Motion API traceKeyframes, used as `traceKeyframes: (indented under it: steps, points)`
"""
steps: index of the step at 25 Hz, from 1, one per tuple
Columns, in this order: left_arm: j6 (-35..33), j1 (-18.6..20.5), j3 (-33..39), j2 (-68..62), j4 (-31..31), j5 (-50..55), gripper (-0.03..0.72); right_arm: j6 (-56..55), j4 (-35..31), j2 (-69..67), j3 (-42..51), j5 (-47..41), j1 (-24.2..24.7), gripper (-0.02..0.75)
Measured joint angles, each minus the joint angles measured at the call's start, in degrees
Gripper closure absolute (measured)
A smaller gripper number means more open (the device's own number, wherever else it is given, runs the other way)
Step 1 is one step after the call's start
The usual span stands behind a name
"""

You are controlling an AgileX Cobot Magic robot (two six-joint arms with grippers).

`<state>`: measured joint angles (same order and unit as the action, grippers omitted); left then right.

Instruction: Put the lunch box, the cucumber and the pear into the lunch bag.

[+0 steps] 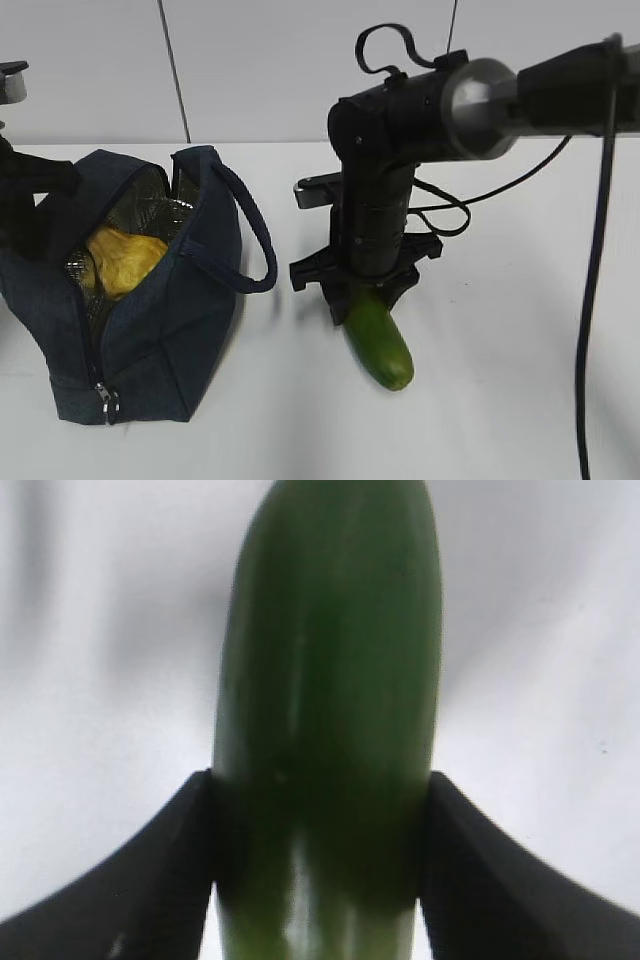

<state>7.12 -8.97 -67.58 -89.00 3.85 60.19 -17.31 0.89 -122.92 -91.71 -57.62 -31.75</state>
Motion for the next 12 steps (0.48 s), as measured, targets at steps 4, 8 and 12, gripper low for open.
traceKeyframes:
  steps: [4,8,12]
  points:
    - [0.0,0.0,0.0,0.0,0.0,0.0,0.687,0.1,1.4,4.0,0.0,-0.2,0.1,0.322]
    - [0.0,0.0,0.0,0.0,0.0,0.0,0.687,0.3,3.2,7.9,0.0,-1.2,0.1,0.322]
    - [0.0,0.0,0.0,0.0,0.1,-0.1,0.687,0.3,3.6,12.6,0.0,-1.3,0.1,0.323]
